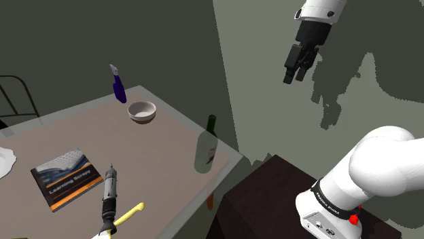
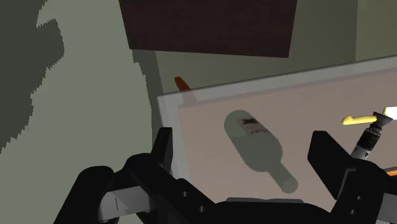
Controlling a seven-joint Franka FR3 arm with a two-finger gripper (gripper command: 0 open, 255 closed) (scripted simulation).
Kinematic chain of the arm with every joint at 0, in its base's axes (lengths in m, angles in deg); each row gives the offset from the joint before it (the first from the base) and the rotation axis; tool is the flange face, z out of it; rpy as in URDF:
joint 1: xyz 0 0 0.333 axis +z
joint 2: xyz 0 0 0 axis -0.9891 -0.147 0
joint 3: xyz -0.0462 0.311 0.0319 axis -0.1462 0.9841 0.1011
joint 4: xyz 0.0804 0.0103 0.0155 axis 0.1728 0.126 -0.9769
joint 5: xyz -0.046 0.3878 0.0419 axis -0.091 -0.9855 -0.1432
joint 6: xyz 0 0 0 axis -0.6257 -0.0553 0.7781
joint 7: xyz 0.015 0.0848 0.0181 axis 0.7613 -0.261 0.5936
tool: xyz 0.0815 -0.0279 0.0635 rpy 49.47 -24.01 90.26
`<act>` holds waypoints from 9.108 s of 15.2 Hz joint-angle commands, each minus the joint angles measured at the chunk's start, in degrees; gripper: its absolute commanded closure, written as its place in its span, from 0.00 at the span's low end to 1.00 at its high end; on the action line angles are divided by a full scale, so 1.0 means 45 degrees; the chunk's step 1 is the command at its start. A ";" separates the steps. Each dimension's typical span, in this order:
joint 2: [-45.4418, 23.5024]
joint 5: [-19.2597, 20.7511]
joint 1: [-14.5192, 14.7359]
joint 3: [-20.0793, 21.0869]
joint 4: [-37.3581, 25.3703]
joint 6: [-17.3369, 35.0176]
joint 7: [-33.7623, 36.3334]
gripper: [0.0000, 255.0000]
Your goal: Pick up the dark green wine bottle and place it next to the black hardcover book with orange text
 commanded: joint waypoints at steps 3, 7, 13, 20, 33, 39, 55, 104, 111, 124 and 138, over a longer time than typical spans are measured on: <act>-0.0500 -0.0184 0.0133 0.0412 0.0202 0.0783 0.0329 0.00; -0.1709 -0.0465 0.0375 0.1224 0.0391 0.2337 0.0985 0.00; -0.3984 -0.0559 0.0649 0.2374 0.0134 0.4554 0.2037 0.00; -0.7160 0.0077 0.0844 0.3524 -0.0973 0.6743 0.3531 0.00; -0.9263 0.0814 0.1005 0.3932 -0.0965 0.8816 0.4437 0.00; -0.9263 0.0814 0.1005 0.3932 -0.0966 0.8814 0.4437 0.00; -0.8672 0.0648 0.0991 0.3904 -0.1432 0.7778 0.4332 1.00; -0.7732 0.0545 0.0871 0.3652 -0.8982 -0.0680 0.4442 1.00; -0.8215 0.0655 0.0883 0.3695 -1.0756 -0.1984 0.4590 1.00; -0.9781 0.1044 0.1061 0.3912 -1.5018 -0.4732 0.5033 1.00; -1.2418 0.1872 0.2558 0.4885 -1.3678 -0.0836 0.7222 1.00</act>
